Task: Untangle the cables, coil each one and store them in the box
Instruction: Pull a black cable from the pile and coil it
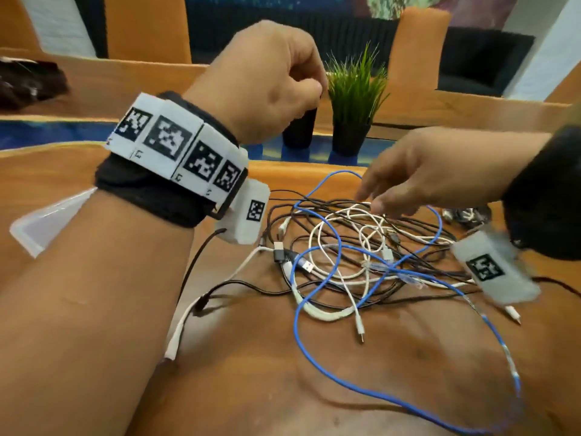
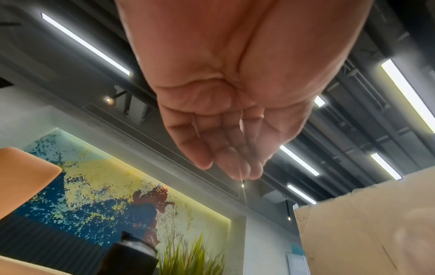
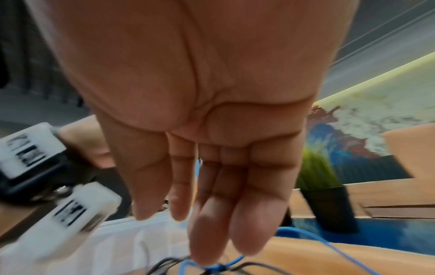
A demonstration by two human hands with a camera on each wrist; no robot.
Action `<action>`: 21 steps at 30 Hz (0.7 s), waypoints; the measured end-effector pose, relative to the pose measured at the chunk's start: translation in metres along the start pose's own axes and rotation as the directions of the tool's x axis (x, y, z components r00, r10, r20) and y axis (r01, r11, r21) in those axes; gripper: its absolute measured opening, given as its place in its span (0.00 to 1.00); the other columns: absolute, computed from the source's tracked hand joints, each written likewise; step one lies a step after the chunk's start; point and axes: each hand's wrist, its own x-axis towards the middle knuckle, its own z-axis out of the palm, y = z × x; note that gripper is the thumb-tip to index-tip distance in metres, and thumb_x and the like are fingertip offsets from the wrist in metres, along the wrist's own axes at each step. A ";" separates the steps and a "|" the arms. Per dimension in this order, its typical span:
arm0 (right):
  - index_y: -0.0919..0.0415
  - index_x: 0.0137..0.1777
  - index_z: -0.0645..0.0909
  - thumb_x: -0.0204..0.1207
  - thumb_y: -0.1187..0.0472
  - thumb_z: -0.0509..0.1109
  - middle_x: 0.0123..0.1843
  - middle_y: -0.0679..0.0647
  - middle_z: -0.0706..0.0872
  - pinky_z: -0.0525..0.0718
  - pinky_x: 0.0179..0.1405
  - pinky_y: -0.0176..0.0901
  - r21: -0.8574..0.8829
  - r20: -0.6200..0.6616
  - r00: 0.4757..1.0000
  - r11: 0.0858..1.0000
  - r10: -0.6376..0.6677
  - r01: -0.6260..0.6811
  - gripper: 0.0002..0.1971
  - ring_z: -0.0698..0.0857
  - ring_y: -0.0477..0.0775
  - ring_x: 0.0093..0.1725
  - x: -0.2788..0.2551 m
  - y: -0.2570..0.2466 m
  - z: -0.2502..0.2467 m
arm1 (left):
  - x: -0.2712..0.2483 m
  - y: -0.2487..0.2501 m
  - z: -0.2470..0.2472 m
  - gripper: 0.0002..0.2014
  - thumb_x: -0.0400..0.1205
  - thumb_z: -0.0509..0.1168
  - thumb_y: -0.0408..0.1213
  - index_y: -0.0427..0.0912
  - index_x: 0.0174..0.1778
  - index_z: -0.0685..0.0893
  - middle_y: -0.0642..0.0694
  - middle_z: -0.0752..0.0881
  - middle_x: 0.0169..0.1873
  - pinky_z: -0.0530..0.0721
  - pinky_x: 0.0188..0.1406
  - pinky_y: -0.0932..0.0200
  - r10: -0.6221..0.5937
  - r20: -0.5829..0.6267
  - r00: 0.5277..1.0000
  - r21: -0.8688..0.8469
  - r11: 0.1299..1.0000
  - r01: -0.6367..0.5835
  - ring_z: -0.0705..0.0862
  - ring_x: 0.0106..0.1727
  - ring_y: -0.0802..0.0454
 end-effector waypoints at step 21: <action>0.63 0.38 0.85 0.76 0.60 0.75 0.29 0.54 0.84 0.68 0.24 0.38 0.311 -0.163 0.964 0.938 0.209 -0.151 0.08 0.73 0.49 0.25 0.042 -0.020 0.019 | -0.005 0.004 -0.032 0.07 0.83 0.64 0.38 0.49 0.51 0.87 0.53 0.90 0.39 0.90 0.45 0.54 0.048 0.110 0.993 -0.015 0.999 -0.047 0.89 0.39 0.61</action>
